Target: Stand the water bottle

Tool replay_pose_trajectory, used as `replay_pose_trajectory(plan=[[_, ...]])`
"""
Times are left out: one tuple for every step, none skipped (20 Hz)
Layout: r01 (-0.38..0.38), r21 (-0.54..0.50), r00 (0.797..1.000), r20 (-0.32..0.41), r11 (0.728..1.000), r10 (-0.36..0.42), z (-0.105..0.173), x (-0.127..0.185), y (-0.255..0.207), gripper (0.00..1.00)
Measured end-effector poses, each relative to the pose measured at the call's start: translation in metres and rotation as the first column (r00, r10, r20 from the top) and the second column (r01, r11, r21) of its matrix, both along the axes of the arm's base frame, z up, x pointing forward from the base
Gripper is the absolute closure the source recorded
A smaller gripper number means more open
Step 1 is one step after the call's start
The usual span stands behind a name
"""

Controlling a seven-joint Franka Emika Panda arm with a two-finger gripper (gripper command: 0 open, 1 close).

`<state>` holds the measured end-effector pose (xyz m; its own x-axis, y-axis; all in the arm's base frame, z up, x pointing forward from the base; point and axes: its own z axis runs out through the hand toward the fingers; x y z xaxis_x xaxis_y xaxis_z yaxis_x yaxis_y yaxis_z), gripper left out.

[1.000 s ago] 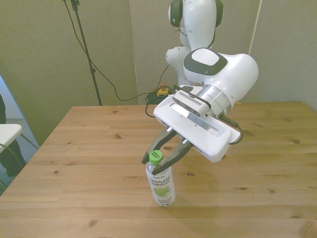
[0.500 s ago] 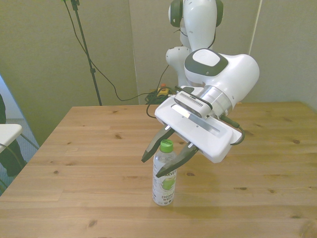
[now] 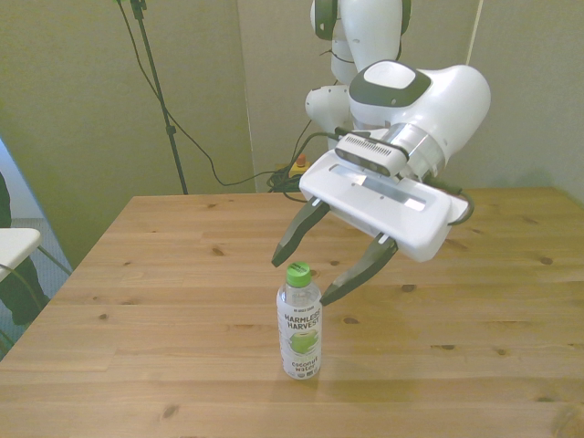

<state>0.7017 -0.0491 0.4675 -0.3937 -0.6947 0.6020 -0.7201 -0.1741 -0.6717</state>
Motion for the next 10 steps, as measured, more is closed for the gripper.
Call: replay_pose_trajectory(plan=[[-0.007, 0.015, 1.0, -0.003, 1.0, 0.007, 0.006, -0.005, 0.005, 0.0], [-0.015, 0.03, 1.0, -0.012, 0.999, 0.016, 0.011, -0.011, 0.011, 0.0], [-0.024, 0.044, 0.999, -0.029, 0.999, 0.026, 0.014, -0.017, 0.016, 0.0], [-0.038, 0.062, 0.998, -0.05, 0.997, 0.041, 0.017, -0.024, 0.022, 0.0], [-0.054, 0.079, 0.995, -0.076, 0.995, 0.06, 0.018, -0.031, 0.027, 0.0], [-0.07, 0.097, 0.991, -0.103, 0.993, 0.08, 0.019, -0.038, 0.033, 0.0], [-0.089, 0.116, 0.986, -0.131, 0.989, 0.104, 0.02, -0.047, 0.039, 0.0], [-0.107, 0.136, 0.979, -0.158, 0.985, 0.129, 0.021, -0.055, 0.044, 0.0], [-0.13, 0.158, 0.969, -0.189, 0.979, 0.159, 0.023, -0.064, 0.049, 0.0], [-0.152, 0.177, 0.956, -0.222, 0.972, 0.19, 0.023, -0.075, 0.054, 0.0]])
